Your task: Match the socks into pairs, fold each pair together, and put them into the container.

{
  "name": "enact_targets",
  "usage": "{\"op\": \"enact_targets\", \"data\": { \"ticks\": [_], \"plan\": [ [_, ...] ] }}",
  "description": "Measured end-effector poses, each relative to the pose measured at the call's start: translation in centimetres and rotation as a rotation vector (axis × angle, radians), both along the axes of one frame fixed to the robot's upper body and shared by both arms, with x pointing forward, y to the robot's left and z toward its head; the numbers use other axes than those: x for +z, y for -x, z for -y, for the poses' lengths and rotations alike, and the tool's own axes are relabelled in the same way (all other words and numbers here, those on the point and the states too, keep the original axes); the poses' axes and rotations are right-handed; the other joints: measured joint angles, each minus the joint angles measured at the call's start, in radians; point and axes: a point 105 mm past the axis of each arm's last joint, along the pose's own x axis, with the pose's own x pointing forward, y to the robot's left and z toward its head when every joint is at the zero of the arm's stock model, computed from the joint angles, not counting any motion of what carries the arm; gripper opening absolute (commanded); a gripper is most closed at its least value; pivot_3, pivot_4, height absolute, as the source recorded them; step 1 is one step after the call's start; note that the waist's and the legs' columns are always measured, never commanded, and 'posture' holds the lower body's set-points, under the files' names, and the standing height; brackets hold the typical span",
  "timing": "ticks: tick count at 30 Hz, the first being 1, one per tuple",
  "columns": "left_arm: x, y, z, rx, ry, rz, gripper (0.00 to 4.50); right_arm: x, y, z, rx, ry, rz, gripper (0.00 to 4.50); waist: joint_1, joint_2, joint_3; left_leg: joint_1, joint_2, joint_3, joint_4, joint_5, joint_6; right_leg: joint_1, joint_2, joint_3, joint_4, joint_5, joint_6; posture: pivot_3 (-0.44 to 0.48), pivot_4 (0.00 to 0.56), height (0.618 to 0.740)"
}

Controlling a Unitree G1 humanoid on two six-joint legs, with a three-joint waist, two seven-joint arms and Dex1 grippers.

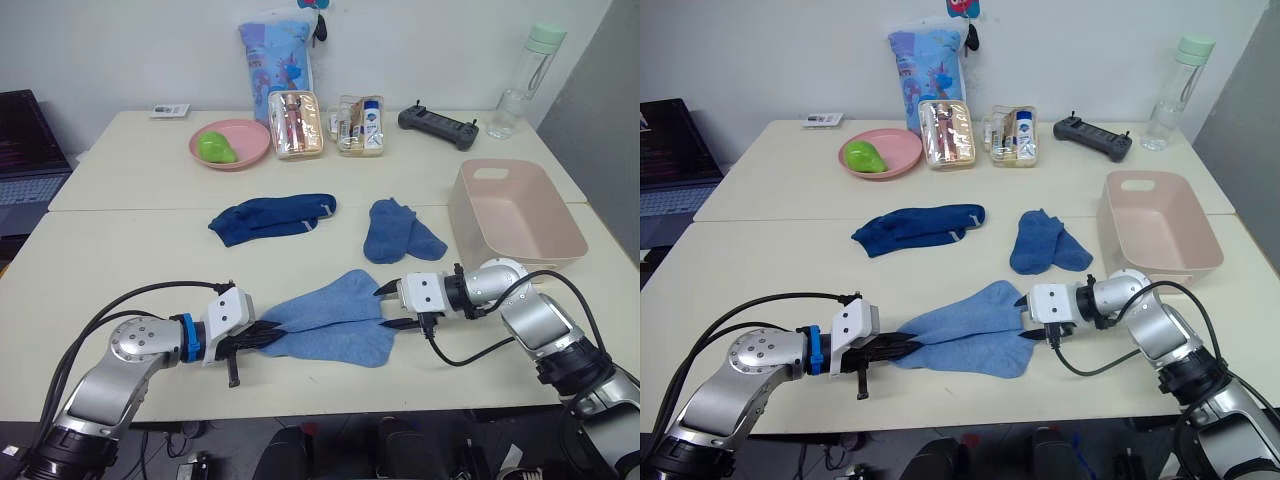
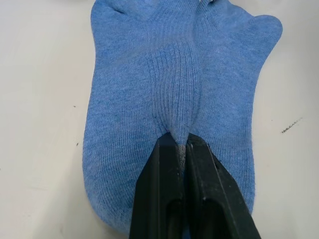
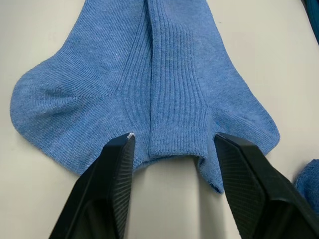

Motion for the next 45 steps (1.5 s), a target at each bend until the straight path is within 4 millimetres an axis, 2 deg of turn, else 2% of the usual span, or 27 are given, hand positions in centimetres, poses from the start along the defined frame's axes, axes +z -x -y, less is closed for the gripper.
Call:
{"op": "enact_targets", "data": {
  "ticks": [1,5,18,25,32,33,34,37,38,40,43,45],
  "plan": [
    [0.0,0.0,0.0,-0.001,0.0,0.002,0.49,-0.1,0.1,0.0,0.0,0.0,-0.003,2.56,0.0,0.0,0.0,0.0,0.0,0.0,0.0,0.0,0.0,0.0,0.0,0.0,0.0,0.0,0.0,0.0,0.15,0.74],
    [0.0,-0.1,-0.1,0.005,-0.008,0.009,1.6,-0.6,0.3,0.1,-0.004,-0.001,-0.017,2.56,0.0,0.0,0.0,0.0,0.0,0.0,0.0,0.0,0.0,0.0,0.0,0.0,0.0,0.0,0.0,0.0,0.15,0.74],
    [0.4,-0.4,-0.1,0.009,-0.016,0.027,1.6,-0.5,0.3,0.0,-0.003,-0.005,-0.016,2.56,0.0,0.0,0.0,0.0,0.0,0.0,0.0,0.0,0.0,0.0,0.0,0.0,0.0,0.0,0.0,0.0,0.15,0.74],
    [1.4,-1.1,-0.2,0.017,-0.013,0.067,1.6,-0.4,0.4,-0.4,0.0,-0.01,0.001,2.56,0.0,0.0,0.0,0.0,0.0,0.0,0.0,0.0,0.0,0.0,0.0,0.0,0.0,0.0,0.0,0.0,0.15,0.74],
    [1.2,-0.8,-0.2,0.003,-0.024,0.063,1.6,-0.5,0.1,-1.1,-0.015,-0.02,0.028,2.56,0.0,0.0,0.0,0.0,0.0,0.0,0.0,0.0,0.0,0.0,0.0,0.0,0.0,0.0,0.0,0.0,0.15,0.74],
    [1.2,-0.8,-0.2,0.001,-0.024,0.061,1.23,-0.6,0.0,-1.0,-0.018,-0.015,0.029,2.56,0.0,0.0,0.0,0.0,0.0,0.0,0.0,0.0,0.0,0.0,0.0,0.0,0.0,0.0,0.0,0.0,0.15,0.74],
    [1.2,-0.8,-0.2,-0.002,-0.024,0.062,1.1,-0.8,-0.1,-0.9,-0.021,-0.004,0.029,2.56,0.0,0.0,0.0,0.0,0.0,0.0,0.0,0.0,0.0,0.0,0.0,0.0,0.0,0.0,0.0,0.0,0.15,0.74],
    [1.2,-0.7,-0.2,-0.006,-0.021,0.065,0.11,-1.1,-0.1,-0.7,-0.019,0.016,0.031,1.96,0.0,0.0,0.0,0.0,0.0,0.0,0.0,0.0,0.0,0.0,0.0,0.0,0.0,0.0,0.0,0.0,0.15,0.74],
    [1.2,-0.7,-0.1,-0.008,-0.02,0.066,0.0,-1.1,-0.1,-0.7,-0.018,0.018,0.031,1.67,0.0,0.0,0.0,0.0,0.0,0.0,0.0,0.0,0.0,0.0,0.0,0.0,0.0,0.0,0.0,0.0,0.15,0.74],
    [1.4,-0.7,0.0,-0.012,-0.018,0.07,0.0,-1.1,0.0,-0.6,-0.014,0.023,0.031,0.89,0.0,0.0,0.0,0.0,0.0,0.0,0.0,0.0,0.0,0.0,0.0,0.0,0.0,0.0,0.0,0.0,0.15,0.74],
    [1.4,-0.6,0.1,-0.015,-0.016,0.073,0.0,-1.1,0.0,-0.6,-0.003,0.028,0.041,0.06,0.0,0.0,0.0,0.0,0.0,0.0,0.0,0.0,0.0,0.0,0.0,0.0,0.0,0.0,0.0,0.0,0.15,0.74],
    [1.5,-0.6,0.1,-0.015,-0.016,0.073,0.0,-1.3,0.0,-0.6,-0.005,0.033,0.04,0.02,0.0,0.0,0.0,0.0,0.0,0.0,0.0,0.0,0.0,0.0,0.0,0.0,0.0,0.0,0.0,0.0,0.15,0.74]
  ]
}}
